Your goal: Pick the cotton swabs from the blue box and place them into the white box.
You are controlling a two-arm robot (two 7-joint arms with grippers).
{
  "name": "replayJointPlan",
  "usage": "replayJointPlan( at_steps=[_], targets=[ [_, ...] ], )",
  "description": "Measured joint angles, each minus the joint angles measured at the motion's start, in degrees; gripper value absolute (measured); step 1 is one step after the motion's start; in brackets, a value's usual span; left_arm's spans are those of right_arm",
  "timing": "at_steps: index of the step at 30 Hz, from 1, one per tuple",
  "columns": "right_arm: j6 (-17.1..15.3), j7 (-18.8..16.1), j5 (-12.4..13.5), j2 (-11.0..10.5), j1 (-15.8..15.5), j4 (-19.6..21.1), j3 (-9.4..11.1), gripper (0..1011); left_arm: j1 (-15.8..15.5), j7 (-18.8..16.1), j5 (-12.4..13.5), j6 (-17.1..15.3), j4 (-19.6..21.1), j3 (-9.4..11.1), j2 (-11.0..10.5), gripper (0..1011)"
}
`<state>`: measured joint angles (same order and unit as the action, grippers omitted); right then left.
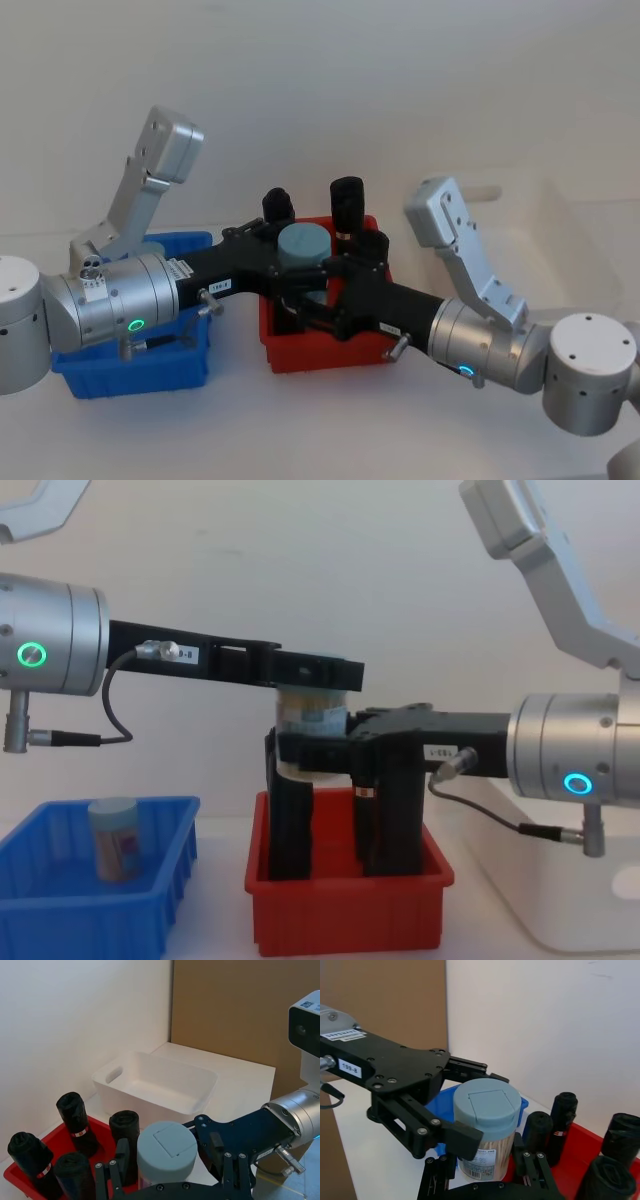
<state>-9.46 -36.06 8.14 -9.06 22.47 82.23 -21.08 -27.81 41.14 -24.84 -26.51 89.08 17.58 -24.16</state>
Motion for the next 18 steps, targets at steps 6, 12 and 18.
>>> replayJointPlan(
  at_steps=[6, 12, 18],
  targets=[
    [-0.2, 2.4, 0.4, -0.6, -0.6, 0.5, 0.5, 645, 0.0, 0.0, 0.0, 0.0, 0.0, 0.0, 0.0, 1004],
    [-0.4, 5.6, 1.1, -1.7, -1.4, 1.2, 1.4, 645, 0.0, 0.0, 0.0, 0.0, 0.0, 0.0, 0.0, 1004],
    [-0.5, 9.3, 2.2, -3.0, -2.4, 1.9, 2.7, 645, 0.0, 0.0, 0.0, 0.0, 0.0, 0.0, 0.0, 1004]
  ],
)
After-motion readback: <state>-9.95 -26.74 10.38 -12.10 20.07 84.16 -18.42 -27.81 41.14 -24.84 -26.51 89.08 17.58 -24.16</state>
